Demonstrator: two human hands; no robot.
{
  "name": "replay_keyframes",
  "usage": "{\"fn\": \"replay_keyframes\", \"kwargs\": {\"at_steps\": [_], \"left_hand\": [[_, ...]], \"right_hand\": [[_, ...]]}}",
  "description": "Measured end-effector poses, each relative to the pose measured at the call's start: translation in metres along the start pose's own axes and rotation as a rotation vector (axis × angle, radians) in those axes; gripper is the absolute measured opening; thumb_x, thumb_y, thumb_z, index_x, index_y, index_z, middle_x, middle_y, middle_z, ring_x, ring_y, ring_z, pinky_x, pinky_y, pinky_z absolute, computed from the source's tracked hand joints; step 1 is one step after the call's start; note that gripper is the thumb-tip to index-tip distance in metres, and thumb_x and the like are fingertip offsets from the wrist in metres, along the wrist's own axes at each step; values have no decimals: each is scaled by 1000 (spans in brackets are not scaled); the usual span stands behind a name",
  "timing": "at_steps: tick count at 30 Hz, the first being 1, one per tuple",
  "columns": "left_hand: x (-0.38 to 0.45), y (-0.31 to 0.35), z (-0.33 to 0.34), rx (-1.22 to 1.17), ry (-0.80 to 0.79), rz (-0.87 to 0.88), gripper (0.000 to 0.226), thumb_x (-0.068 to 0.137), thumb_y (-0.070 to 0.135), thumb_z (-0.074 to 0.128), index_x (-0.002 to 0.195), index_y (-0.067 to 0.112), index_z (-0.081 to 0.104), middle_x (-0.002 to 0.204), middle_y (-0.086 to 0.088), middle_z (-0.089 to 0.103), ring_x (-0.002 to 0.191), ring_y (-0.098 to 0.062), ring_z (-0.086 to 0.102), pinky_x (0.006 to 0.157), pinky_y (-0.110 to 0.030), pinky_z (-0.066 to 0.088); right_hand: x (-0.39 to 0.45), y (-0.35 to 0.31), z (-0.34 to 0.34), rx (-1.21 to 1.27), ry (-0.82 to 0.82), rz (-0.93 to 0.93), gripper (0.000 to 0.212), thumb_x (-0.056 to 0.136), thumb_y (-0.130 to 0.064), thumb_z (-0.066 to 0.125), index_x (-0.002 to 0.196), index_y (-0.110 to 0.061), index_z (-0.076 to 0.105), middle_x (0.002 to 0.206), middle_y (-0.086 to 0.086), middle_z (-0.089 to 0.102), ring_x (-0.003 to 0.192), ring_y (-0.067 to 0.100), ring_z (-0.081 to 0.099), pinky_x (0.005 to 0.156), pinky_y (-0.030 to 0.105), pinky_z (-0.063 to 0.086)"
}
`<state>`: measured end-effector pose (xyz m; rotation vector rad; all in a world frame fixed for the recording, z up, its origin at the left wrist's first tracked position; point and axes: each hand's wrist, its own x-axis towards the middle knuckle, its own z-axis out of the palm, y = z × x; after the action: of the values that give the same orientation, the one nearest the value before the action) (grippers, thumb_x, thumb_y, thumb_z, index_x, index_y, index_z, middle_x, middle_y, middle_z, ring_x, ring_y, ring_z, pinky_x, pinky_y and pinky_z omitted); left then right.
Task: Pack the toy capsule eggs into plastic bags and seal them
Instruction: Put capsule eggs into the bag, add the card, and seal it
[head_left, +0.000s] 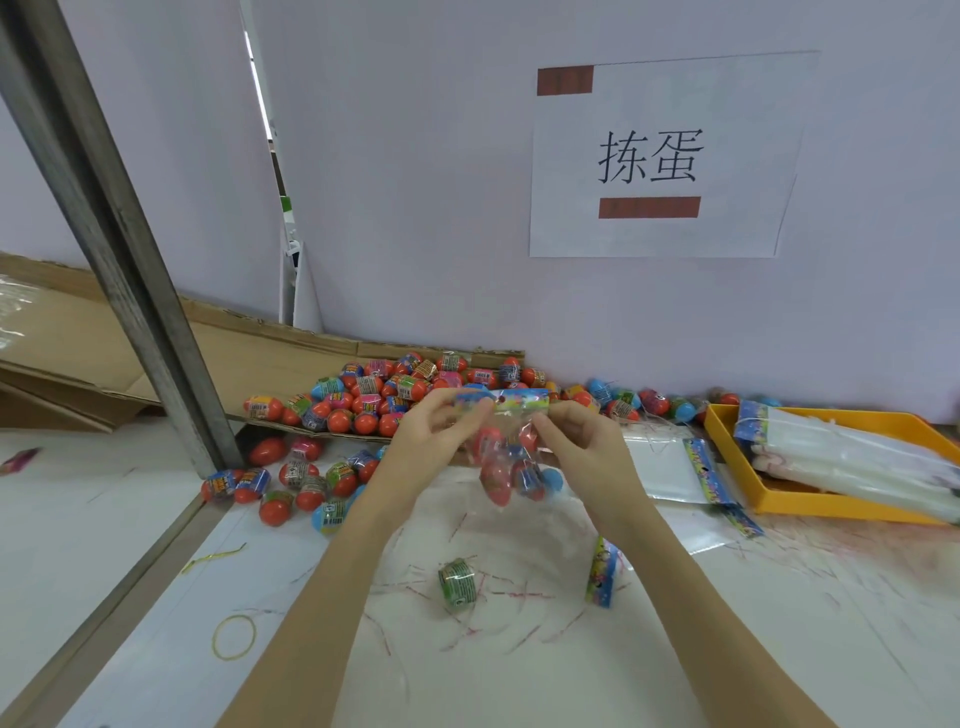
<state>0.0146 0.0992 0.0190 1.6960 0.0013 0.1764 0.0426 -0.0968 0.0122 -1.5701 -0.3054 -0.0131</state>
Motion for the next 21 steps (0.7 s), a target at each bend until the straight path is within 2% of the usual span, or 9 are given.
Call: {"fn": "replay_keyframes", "kwargs": {"at_steps": [1,3,5,8,10,13,15,18,21], "left_hand": [[1,-1,0,6,-12,10,41,87,55,75,122,34,71,112,5,78,96,-8,76,76,-24,60],[-1,0,1,60,-50,51,23,87,49,80,106,35,79,98,1,80,82,-10,76,68,-23,60],[-2,-1,3,53,-23,74,12,89,40,82,93,29,83,88,-3,80,76,-15,76,65,-26,60],[-1,-4,4,-17,131,109,9,92,31,80,89,25,84,89,-8,80,84,-30,77,75,-43,66],[2,-4,-1,-27,192,96,11,94,31,78,89,24,84,91,-10,79,89,-38,75,80,-50,65],[6,-4,-10,-22,143,-15,17,99,33,71,89,25,82,93,-2,79,88,-28,73,78,-38,63],[5,-3,-8,30,82,-19,28,101,43,66,89,22,80,91,1,78,89,-16,72,85,-31,55],[0,-4,-3,108,110,121,38,104,44,60,78,20,75,72,4,72,70,-11,66,78,-27,53],[2,-4,1,172,226,279,35,107,31,58,80,12,70,71,8,73,66,-9,68,69,-24,54]], "right_hand": [[0,0,0,-40,-25,-5,12,103,-13,62,102,-12,74,91,3,78,90,21,75,82,29,62],[-1,1,3,-96,-62,-14,12,102,-14,63,100,-17,75,90,-1,78,88,16,74,78,25,61],[-2,-1,5,-79,-75,-28,15,103,-15,62,101,-21,75,91,-3,78,89,14,74,76,23,60],[-3,-6,6,-45,-58,-9,11,102,-31,64,107,-32,74,97,-12,78,91,8,75,72,21,60],[-4,-10,6,-17,-52,61,9,94,-37,72,102,-36,75,96,-10,79,86,9,77,64,21,60],[-4,-11,4,29,-27,113,11,84,-36,82,94,-33,80,95,-4,80,85,13,78,64,25,62],[-5,-12,2,20,-70,118,15,79,-44,84,91,-37,81,92,-8,79,86,11,77,66,24,62],[-9,-15,4,34,-110,158,13,80,-52,76,85,-42,82,89,-7,80,83,11,78,66,20,59],[-9,-16,7,128,-51,217,26,94,-45,67,96,-24,83,92,3,80,82,18,77,68,23,58]]}}
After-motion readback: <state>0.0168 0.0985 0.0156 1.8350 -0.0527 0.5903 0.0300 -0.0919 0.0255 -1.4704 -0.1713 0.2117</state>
